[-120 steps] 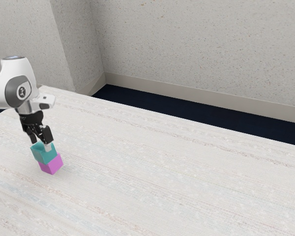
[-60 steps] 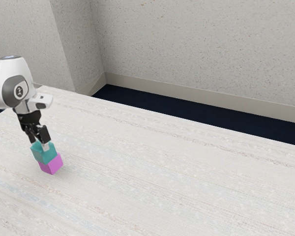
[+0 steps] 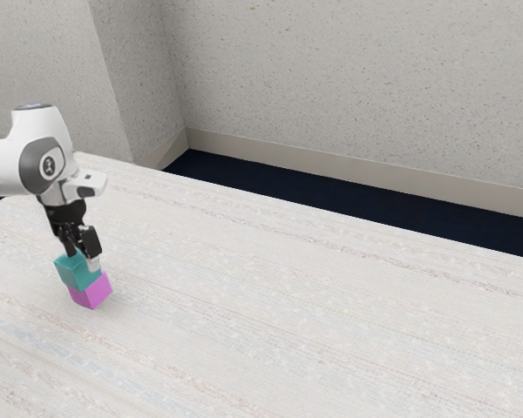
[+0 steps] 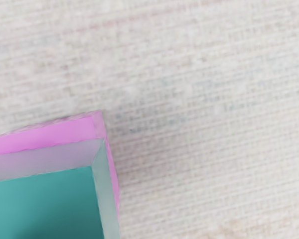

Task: Pick up the blue block with one arm, and put the blue block on the table with one arm

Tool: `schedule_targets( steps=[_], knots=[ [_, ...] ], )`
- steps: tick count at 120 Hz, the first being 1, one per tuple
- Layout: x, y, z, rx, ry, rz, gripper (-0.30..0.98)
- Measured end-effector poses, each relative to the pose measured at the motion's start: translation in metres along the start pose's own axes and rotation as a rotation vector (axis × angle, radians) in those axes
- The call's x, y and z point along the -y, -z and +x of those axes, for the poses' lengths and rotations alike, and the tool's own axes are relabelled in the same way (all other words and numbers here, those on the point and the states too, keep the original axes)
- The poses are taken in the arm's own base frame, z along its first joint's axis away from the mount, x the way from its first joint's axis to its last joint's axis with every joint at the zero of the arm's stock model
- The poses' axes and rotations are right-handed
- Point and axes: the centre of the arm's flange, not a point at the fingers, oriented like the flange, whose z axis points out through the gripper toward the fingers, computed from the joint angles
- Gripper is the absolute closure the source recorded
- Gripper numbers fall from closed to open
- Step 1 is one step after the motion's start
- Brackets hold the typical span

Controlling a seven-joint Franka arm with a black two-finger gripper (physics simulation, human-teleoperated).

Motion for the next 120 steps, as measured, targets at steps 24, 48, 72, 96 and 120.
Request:
schedule_targets(
  steps=[24, 48, 72, 96, 120],
  knots=[
    [0.008, 0.003, -0.006, -0.006, 0.010, 0.002, 0.00],
    [0.019, 0.002, -0.012, -0.005, 0.029, 0.002, 0.00],
    [0.020, 0.011, -0.010, -0.015, 0.016, 0.021, 0.00],
    [0.037, 0.008, -0.022, -0.006, 0.051, 0.022, 0.00],
    [0.035, -0.008, -0.017, 0.022, 0.046, 0.024, 0.00]
  ],
)
